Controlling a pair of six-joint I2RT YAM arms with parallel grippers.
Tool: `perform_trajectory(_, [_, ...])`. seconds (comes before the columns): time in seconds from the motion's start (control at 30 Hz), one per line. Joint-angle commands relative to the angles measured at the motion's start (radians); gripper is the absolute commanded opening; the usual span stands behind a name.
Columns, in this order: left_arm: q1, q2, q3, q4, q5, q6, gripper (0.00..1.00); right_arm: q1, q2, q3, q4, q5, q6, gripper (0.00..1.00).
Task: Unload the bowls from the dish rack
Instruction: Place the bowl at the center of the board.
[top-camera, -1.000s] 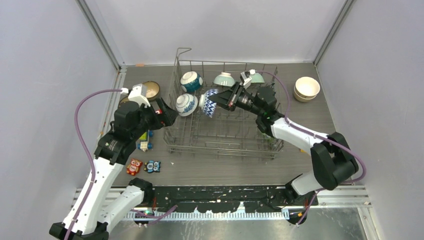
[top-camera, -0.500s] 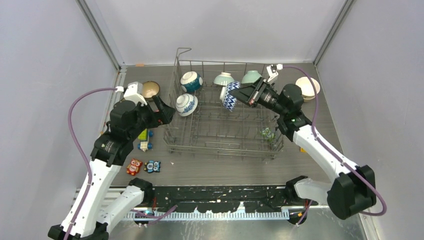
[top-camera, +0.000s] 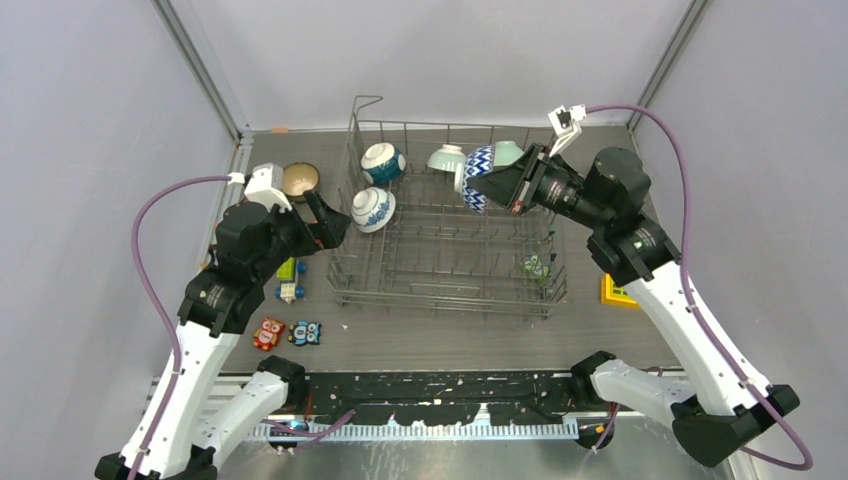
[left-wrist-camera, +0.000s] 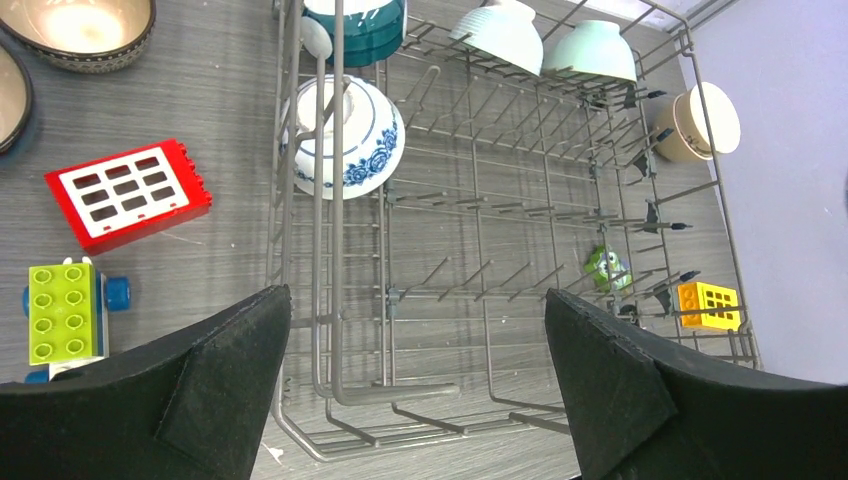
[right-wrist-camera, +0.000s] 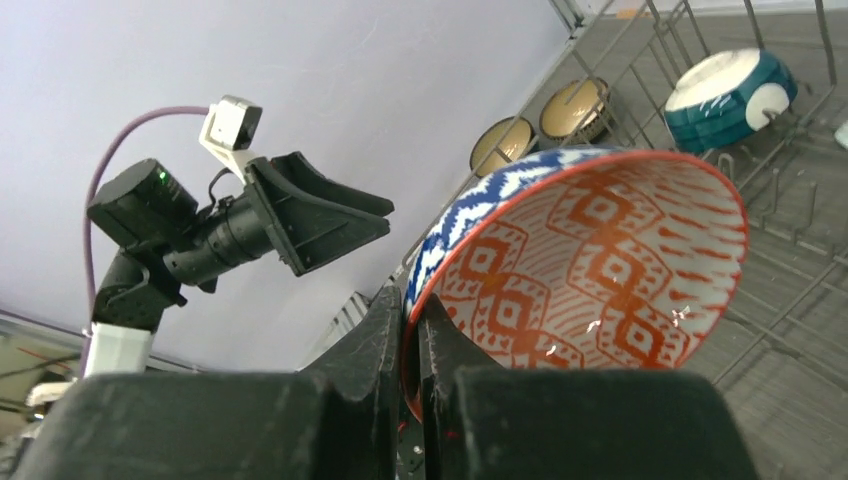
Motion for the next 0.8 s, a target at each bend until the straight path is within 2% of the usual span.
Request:
perform_trajectory(0.0, [-0.004, -0.014, 0.033, 0.003, 0.0, 0.01, 1.0, 0.106, -0.008, 0.192, -0.238, 0.114, -0.268, 0.01])
perform_trajectory(0.27, [-0.003, -0.015, 0.032, -0.006, 0.0, -0.008, 1.0, 0.336, 0.094, 0.431, -0.513, 0.338, -0.518, 0.01])
perform_trajectory(0.4, [-0.003, -0.014, 0.034, 0.003, 0.01, -0.019, 1.0, 0.512, 0.154, 0.502, -0.634, 0.507, -0.637, 0.01])
perform_trajectory(0.57, [-0.003, -0.014, 0.05, 0.02, 0.065, -0.021, 1.0, 0.716, 0.209, 0.552, -0.707, 0.767, -0.769, 0.01])
perform_trajectory(0.77, [-0.003, -0.019, 0.073, 0.036, 0.113, -0.016, 1.0, 0.893, 0.263, 0.576, -0.765, 0.935, -0.883, 0.01])
